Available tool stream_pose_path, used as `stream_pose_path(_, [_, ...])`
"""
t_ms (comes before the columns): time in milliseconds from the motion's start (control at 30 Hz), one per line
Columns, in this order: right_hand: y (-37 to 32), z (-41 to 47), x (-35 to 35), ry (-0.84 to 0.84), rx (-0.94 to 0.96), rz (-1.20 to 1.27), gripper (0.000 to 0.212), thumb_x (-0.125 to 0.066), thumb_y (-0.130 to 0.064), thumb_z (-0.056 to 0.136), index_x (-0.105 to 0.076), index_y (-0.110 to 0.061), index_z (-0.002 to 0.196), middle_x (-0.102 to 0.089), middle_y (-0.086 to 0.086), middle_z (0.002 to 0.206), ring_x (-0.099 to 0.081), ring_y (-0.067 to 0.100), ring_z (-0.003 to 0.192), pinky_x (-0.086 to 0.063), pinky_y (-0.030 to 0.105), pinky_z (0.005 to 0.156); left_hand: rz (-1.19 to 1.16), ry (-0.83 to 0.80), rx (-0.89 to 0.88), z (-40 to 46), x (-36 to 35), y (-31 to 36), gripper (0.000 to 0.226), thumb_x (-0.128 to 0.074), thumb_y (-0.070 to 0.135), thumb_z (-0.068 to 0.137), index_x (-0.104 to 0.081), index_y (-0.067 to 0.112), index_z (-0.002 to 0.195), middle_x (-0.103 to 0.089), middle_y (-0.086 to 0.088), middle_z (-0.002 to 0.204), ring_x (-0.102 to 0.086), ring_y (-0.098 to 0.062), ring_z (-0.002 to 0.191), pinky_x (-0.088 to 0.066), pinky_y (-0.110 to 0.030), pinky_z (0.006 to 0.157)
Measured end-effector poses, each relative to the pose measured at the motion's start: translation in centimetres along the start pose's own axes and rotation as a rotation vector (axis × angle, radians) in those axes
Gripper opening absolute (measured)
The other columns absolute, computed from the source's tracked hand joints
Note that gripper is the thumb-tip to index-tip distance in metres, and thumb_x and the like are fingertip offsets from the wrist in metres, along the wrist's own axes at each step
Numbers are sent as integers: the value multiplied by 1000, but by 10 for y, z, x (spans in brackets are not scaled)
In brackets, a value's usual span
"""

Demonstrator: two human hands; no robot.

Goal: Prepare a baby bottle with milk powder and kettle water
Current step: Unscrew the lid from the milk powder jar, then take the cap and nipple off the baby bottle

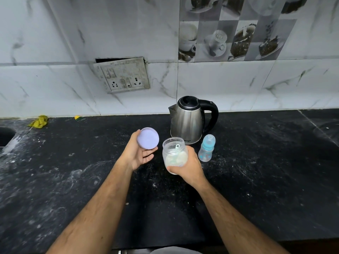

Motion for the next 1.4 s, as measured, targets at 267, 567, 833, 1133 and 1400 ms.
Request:
stream_pose_path(267, [-3,-1,-2,3,-14,-9,69,-82,-36,45,-49,-66,97,-65,-31,96,-63,-7,87,-53,18,73,286,346,-6,37,41,-39,41,-58,13,95,-47,8,134,-69,-18,102,-70,-20,71,-55,-30,51])
stream_pose_path(567, [-7,-3,-6,10,-67,-83,72,-76,-48,41,-37,-81,91,-59,-29,86,-58,-7,83,-48,23,73,781,506,-21,64,75,-53,45,-80,24,79,-66,4,116,-72,-18,105,-67,-35,99,-54,-44,91])
stream_pose_path(833, [-4,-7,-11,-4,-104,-77,67,-78,-47,40,-45,-68,94,-63,-23,93,-61,-1,92,-52,25,78,989,649,-31,55,73,-56,56,-79,39,76,-59,12,121,-66,-14,118,-61,-35,110,-45,-37,74])
stream_pose_path(1133, [-1,-12,-17,11,-90,-77,70,-85,-32,45,-49,-69,92,-57,-25,92,-55,-19,89,-41,1,66,897,623,-272,43,76,-61,39,-71,35,84,-62,14,116,-66,-10,115,-62,-31,105,-50,-40,85])
stream_pose_path(1400, [9,2,-47,-53,-157,-91,80,-91,-25,54,-50,-21,123,-63,-5,118,-60,14,107,-49,29,89,479,88,-343,16,35,-70,20,-62,24,95,-69,24,114,-74,5,103,-73,-9,92,-58,-30,60])
Point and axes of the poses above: each hand's wrist, its own z-axis towards the middle knuckle, its own x-axis out of the back of the hand, y = z × x, the point moved 1 cm from there along z, towards the middle knuckle
